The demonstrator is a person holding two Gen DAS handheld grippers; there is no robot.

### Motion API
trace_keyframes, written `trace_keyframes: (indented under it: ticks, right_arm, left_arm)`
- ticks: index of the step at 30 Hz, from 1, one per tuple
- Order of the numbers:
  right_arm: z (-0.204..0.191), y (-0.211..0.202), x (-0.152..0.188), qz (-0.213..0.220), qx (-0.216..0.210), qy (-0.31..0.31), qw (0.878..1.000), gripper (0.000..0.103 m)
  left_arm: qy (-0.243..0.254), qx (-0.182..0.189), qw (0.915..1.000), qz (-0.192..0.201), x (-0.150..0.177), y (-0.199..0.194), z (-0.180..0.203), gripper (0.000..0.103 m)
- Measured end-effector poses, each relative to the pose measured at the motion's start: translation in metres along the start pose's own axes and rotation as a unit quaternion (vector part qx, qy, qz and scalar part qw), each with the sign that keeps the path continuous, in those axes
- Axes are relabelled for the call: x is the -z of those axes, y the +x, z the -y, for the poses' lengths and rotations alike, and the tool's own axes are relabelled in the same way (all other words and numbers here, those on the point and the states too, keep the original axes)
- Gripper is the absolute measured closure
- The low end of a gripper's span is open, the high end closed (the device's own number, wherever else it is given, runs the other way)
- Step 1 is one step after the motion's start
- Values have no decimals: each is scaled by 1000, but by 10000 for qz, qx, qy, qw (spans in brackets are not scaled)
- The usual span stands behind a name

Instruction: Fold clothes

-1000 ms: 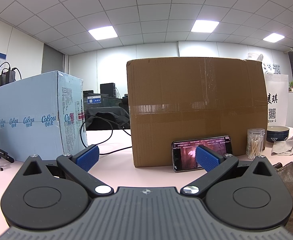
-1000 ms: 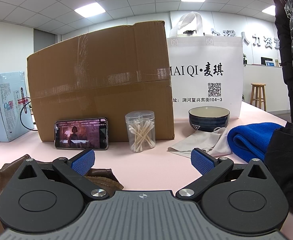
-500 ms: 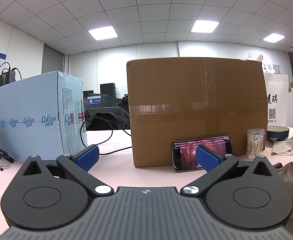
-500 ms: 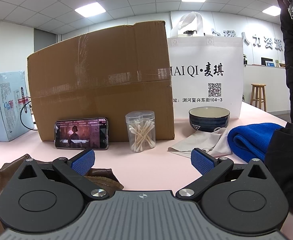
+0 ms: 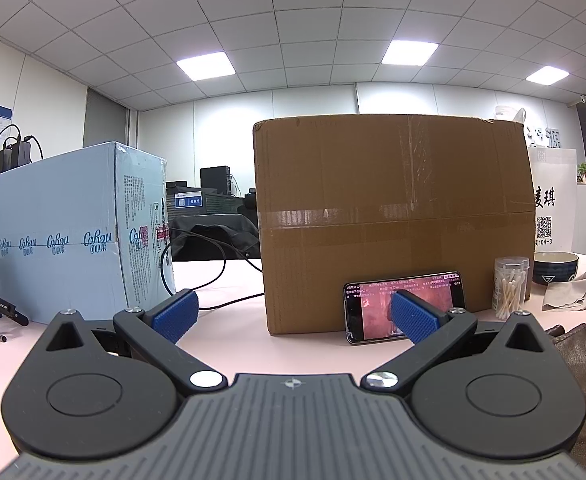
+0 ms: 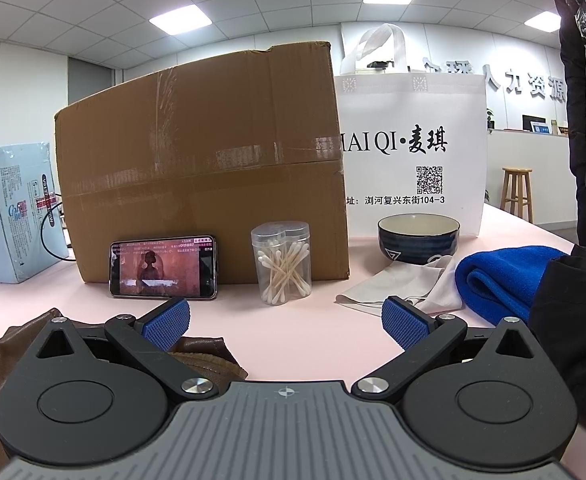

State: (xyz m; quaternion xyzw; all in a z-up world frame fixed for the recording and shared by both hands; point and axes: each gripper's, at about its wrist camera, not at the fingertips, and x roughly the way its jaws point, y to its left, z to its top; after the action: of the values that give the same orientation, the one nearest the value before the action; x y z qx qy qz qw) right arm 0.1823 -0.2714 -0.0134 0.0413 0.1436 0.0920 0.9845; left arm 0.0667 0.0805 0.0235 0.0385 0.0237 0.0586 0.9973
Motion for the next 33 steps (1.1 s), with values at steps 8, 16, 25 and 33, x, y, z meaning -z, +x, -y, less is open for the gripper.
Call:
trace_keyframes:
  ticks: [8,16,25,33]
  right_arm:
    - [0,1,0,18,-1,14,10000,0]
    - [-1,4,-1,19,-2,9,10000,0]
    - [-2,4,0,34,-1,2,10000,0]
    - [-2,5,0,46,-1,-12,10000,0]
  left_arm:
    - [21,-4,10000,11,0,0,0,0]
    - [25,4,10000,22,0,0,0,0]
    - [28,-3,10000,37,0,-1,0,0]
    - [13,-25,10000,28,0,-1,0,0]
